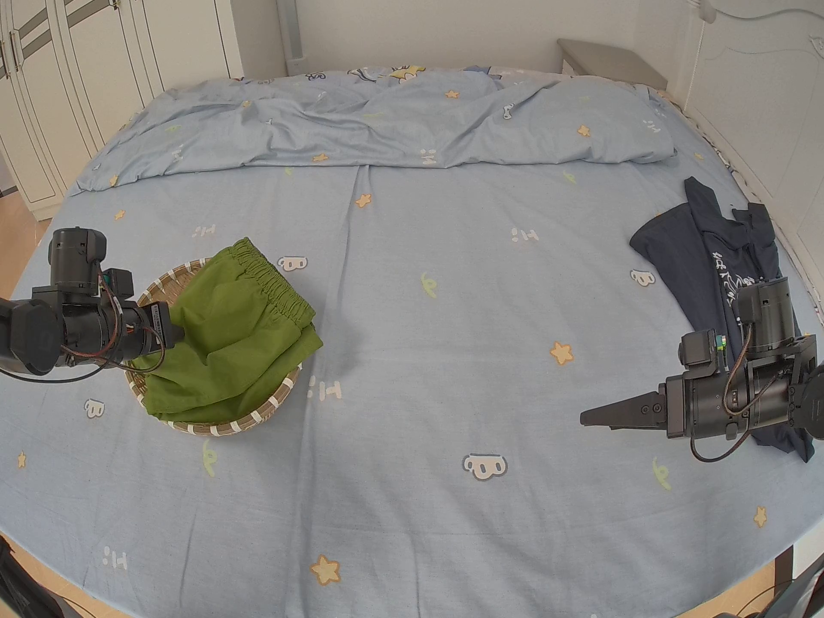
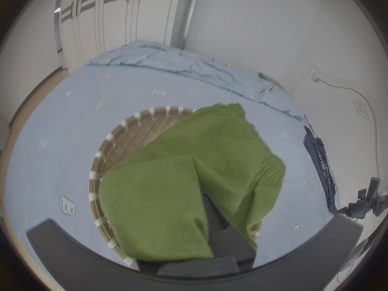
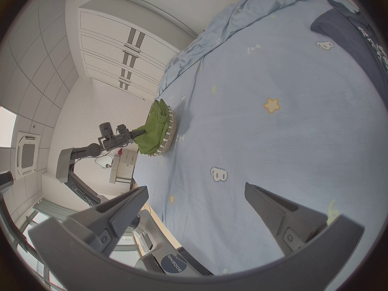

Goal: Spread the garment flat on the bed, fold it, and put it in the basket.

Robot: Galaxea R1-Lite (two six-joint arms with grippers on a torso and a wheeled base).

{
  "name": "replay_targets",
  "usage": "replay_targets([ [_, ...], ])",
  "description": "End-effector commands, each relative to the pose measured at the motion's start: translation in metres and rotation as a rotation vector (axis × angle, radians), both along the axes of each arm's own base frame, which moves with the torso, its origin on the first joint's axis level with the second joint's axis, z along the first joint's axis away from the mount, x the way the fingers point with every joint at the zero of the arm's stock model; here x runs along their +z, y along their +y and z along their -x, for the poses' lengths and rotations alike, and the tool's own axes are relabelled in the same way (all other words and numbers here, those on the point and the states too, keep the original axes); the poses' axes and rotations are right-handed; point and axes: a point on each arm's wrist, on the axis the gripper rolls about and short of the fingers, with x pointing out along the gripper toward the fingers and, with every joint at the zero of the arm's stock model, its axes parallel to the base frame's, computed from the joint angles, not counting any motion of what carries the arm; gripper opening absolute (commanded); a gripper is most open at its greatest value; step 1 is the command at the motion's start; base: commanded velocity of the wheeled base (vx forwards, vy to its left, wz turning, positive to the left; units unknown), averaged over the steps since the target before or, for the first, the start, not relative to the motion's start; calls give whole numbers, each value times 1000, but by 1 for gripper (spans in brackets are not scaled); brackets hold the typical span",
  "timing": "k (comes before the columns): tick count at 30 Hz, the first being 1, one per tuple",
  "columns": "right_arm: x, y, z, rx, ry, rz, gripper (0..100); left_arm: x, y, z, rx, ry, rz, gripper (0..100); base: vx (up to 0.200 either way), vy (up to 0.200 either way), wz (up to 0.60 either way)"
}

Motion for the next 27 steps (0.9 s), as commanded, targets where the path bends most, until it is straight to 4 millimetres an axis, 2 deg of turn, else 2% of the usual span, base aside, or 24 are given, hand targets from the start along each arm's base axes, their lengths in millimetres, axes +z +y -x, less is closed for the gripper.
replay_targets([
  [1, -1, 1, 1, 4, 3, 1, 100, -30, 13, -17, 47, 98, 22, 0, 0, 0, 0],
  [4, -2, 1, 0, 4, 8, 2, 100, -30, 22, -24, 82, 111, 41, 0, 0, 0, 0],
  [11, -2, 1, -1, 1, 7, 3, 100, -32, 24, -35, 99, 136, 60, 0, 0, 0, 0],
  [12, -2, 1, 0, 3, 7, 3, 100, -30, 22, -34, 95, 133, 63, 100, 0, 0, 0],
  [17, -2, 1, -1, 2, 8, 2, 100, -26, 19, -31, 89, 127, 62, 100, 0, 0, 0],
  [20, -2, 1, -1, 2, 6, 4, 100, 4, 16, -12, 88, 124, 62, 100, 0, 0, 0],
  [21, -2, 1, -1, 2, 6, 4, 100, 6, 16, -11, 88, 123, 62, 100, 0, 0, 0],
  [24, -2, 1, 0, 2, 5, 3, 100, 57, 12, 22, 86, 159, 63, 100, 0, 0, 0],
  [26, -2, 1, 0, 2, 5, 3, 100, 78, 10, 38, 86, 176, 63, 100, 0, 0, 0],
  [27, -2, 1, 0, 2, 5, 3, 100, 81, 10, 41, 86, 180, 62, 100, 0, 0, 0],
])
